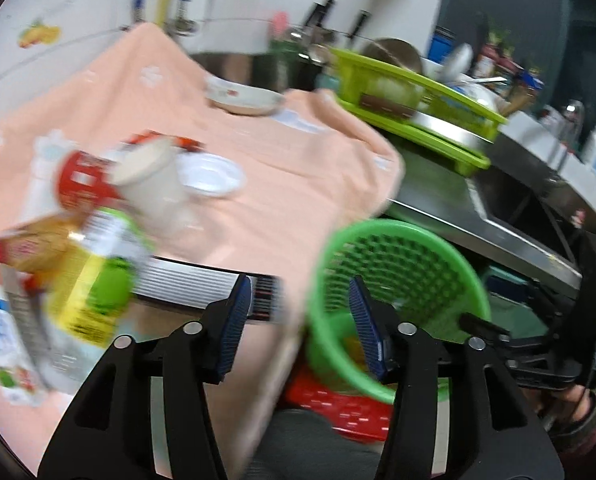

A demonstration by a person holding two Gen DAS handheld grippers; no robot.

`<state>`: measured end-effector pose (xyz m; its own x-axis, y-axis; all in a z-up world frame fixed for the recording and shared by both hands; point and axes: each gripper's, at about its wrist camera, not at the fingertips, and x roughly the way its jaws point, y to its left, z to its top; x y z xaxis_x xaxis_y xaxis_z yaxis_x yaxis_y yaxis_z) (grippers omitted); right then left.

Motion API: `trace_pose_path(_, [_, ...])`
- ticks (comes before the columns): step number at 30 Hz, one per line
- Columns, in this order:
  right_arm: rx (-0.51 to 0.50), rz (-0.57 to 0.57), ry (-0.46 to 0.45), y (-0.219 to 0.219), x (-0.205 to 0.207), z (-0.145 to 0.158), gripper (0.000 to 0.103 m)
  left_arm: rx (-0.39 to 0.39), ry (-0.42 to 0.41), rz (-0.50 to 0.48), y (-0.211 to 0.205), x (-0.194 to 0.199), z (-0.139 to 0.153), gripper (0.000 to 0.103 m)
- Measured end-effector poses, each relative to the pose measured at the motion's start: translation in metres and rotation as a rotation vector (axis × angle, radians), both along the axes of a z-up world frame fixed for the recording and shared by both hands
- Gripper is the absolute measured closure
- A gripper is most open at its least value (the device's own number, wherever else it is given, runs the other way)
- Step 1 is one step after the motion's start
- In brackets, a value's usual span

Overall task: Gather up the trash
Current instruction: 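Drop the foil into the green basket with the right tool while the left tool drops the packet in, then grasp the clear plastic cup with the right tool while the left tool reaches the clear bottle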

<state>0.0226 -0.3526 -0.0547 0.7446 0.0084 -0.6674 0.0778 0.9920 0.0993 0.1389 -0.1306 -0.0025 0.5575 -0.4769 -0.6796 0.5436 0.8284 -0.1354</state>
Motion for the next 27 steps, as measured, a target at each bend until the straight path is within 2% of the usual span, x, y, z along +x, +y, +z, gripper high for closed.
trace_pose_path(5, [-0.009,0.056,0.002,0.017,0.014,0.004,0.026,0.046,-0.034,0.109,0.044,0.029,0.014,0.047])
trace_pose_path(10, [-0.02,0.113,0.0,0.034,0.033,0.011,0.026,0.094,-0.028,0.171,0.074,0.053,0.011,0.042])
trace_pose_path(17, [-0.028,0.185,-0.015,0.056,0.062,0.023,0.026,0.122,0.038,0.169,0.095,0.078,-0.009,0.037])
trace_pose_path(20, [-0.028,0.214,-0.016,0.064,0.074,0.026,0.026,0.113,0.063,0.144,0.096,0.084,-0.015,0.034])
trace_pose_path(27, [0.013,0.276,0.0,0.082,0.114,0.029,0.026,0.167,0.086,0.102,0.09,0.094,-0.031,0.034])
